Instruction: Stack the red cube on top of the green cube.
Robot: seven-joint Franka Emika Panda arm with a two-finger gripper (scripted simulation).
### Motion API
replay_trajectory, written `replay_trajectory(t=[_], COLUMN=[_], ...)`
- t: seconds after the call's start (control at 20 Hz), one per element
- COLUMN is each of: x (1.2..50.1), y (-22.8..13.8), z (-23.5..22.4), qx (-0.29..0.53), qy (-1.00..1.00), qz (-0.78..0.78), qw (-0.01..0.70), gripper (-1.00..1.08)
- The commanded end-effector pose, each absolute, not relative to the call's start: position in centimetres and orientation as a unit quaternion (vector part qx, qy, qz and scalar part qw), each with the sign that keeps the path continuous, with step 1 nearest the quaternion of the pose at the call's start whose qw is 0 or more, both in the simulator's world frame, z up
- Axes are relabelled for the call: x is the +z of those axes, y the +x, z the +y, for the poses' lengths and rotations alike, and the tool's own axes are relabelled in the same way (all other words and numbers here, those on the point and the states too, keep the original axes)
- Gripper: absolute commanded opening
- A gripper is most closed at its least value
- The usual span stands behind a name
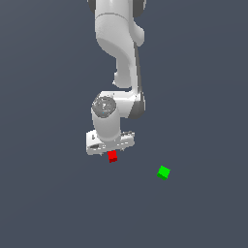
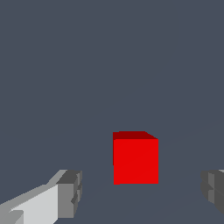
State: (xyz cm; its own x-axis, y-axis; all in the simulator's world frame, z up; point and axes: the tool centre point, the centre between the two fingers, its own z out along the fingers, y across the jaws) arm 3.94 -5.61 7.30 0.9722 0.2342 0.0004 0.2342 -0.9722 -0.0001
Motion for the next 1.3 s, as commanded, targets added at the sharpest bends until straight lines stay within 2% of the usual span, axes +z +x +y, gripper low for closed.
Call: replay_trajectory(t=[0.0,0.3,0.7,1.0,1.05,1.25], x=[7.0,6.5,2.8,2.0,2.0,2.0], y=[4.1,4.0,4.0,4.1,4.1,4.1], z=[-5.7,-5.7,-5.7,-5.7,-5.7,-5.7], qx=[0.000,0.000,0.000,0.000,0.000,0.000], qy=[-0.993,-0.993,-0.993,-0.993,-0.993,-0.993], qz=[-0.122,-0.120,-0.122,-0.122,-0.122,-0.122], qw=[0.000,0.000,0.000,0.000,0.000,0.000], gripper=[1.00,1.00,1.00,1.00,-1.00,-1.00])
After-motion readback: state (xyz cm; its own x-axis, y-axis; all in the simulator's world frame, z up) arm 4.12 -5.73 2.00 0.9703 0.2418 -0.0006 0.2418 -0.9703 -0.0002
